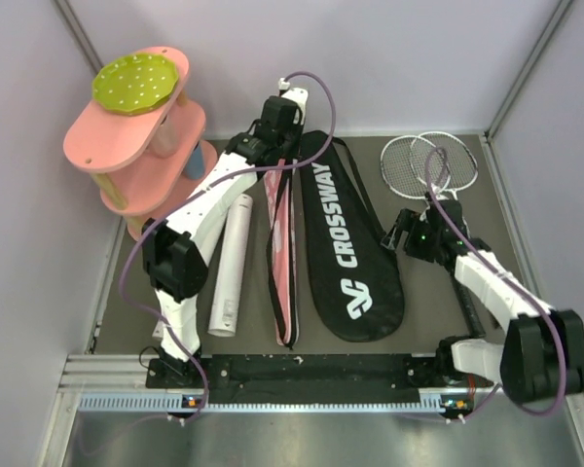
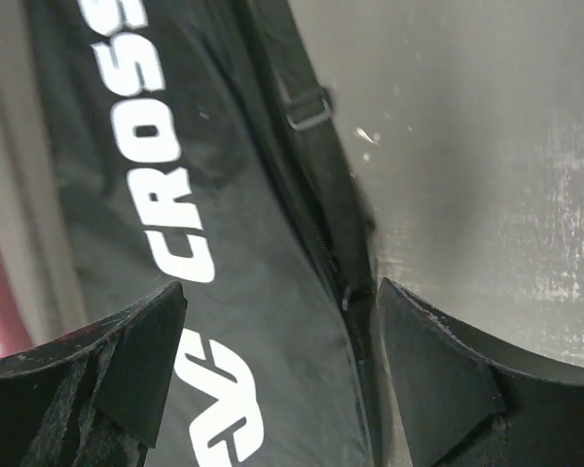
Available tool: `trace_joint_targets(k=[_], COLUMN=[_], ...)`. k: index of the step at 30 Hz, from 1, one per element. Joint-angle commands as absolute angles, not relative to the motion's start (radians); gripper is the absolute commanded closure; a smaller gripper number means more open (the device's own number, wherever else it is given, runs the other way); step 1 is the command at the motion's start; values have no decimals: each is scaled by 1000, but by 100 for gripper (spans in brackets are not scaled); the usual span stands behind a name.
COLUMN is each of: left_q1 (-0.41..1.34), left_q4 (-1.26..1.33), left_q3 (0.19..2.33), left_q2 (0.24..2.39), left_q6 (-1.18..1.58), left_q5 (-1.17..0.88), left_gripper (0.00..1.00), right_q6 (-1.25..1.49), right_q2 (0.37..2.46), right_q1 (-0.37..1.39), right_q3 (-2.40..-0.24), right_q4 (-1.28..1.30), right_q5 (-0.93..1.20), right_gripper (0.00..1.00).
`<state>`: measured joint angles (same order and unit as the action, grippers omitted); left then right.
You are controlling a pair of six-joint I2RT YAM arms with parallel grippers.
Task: Pack up the badminton gear
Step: Zip the racket bag at the center of the board, then pick up the racket bag from the center of the board.
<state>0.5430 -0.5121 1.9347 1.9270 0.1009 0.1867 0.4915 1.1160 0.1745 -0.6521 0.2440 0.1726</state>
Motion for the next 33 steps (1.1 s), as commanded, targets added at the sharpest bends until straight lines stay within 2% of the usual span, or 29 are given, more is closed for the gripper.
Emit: trace_joint_targets(k=[1,8,14,15,17,18,20,21,23,24,25,29,31,33], left_q1=[545,541,541,541,541,541,540,538,538,537,537,531,528,525], left_q4=[-561,-532,-558,-558,-560,-563,-568,-569,-580,-583,-584,-578,-580,-584], left_q3=[2083,2121,2198,2200,2198,2200,2195,2194,2192,2192,2188,2151,2135,2125], left_q2=[1991,2065,2141,2143,2143,2137,2132,2128,2123,2117,2111,2095,2091,2085], left_q6=[49,58,120,129,133,133,133,130,130,132,133,127,123,115], left_q5=[319,198,130,132,129,129,123,118,107,100,101,107,100,100], left_gripper=[100,100,97,91,89,86,80,80,78,78,80,88,88,82], right_q6=[401,327,334,336,347,357,368,380,399,417,425,457,475,495], right_q2=[1244,1391,1420,1419,1413,1413,1413,1413,1398,1369,1350,1218,1128,1074], right_q1=[155,153,153,155,155,156,156,156,156,156,155,156,156,155], right_q3=[-753,-744,-692,-687,-664,-661,-657,-654,-646,-646,-652,-713,-738,-756], right_q4=[305,275,233,206,175,170,150,143,112,109,109,176,195,222], right_q5=[218,259,308,354,383,403,434,468,489,500,505,497,492,502], right_gripper=[20,21,28,33,37,48,61,74,84,97,100,100,100,100])
